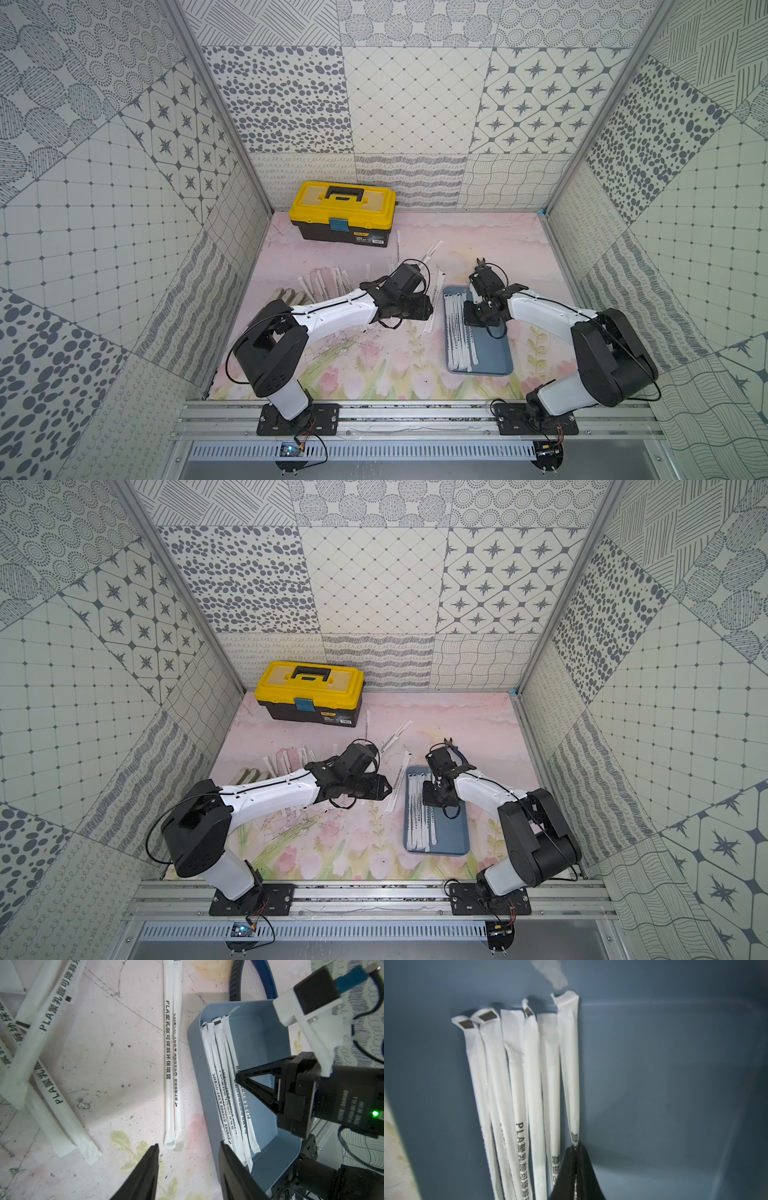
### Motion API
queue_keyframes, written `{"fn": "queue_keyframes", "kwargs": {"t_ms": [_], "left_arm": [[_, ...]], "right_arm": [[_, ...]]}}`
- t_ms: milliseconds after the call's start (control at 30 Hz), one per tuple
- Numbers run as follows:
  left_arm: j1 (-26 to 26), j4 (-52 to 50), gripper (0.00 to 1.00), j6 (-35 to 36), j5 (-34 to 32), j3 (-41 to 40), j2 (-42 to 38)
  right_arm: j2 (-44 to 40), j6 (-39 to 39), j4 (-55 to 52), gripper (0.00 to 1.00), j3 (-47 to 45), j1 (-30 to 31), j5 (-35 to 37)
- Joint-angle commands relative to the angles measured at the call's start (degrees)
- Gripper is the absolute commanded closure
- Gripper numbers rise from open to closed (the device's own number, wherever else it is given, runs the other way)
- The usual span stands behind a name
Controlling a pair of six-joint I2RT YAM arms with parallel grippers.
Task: Put the straws into the storage box
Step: Place the straw in the storage box, then adjust the straw at the center of the board.
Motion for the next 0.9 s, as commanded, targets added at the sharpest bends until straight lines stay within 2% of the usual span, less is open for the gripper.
{"fn": "queue_keyframes", "kwargs": {"t_ms": [0,200,300,367,467,500,600,733,867], "left_arm": [[-0.25,1.12,0.49,0.59,0.78,0.49,0.39],[0.73,-1.91,0.49,2.29,-2.08,0.15,-2.27],[3.11,-3.41,0.49,3.19,-4.50,-1.76,-5.79],[5.47,-3.99,0.49,3.48,-5.86,-3.63,-7.92],[8.66,-5.66,0.49,3.93,-7.61,-5.83,-10.63],[9.29,-6.00,0.49,4.05,-8.03,-6.43,-11.52],[10.51,-6.11,0.48,4.18,-8.49,-8.75,-14.08],[10.85,-6.07,0.48,3.66,-7.86,-10.36,-15.21],[10.93,-5.45,0.48,3.37,-7.35,-11.11,-15.31]], "right_arm": [[-0.40,0.97,0.62,0.90,-1.03,0.01,0.28],[-8.04,5.74,-8.35,0.77,3.79,2.33,3.22],[-12.98,14.57,-10.55,0.72,7.19,6.23,4.57],[-13.20,20.25,-8.00,0.66,8.54,11.29,8.31],[-4.44,22.12,-10.43,0.62,16.67,19.03,19.23],[-0.41,22.60,-11.94,0.61,19.55,20.03,20.59],[7.50,23.67,-10.54,0.59,24.27,22.29,23.74],[15.62,24.48,-10.02,0.57,28.15,22.49,26.23],[20.16,23.72,-9.51,0.54,29.87,21.48,25.06]]}}
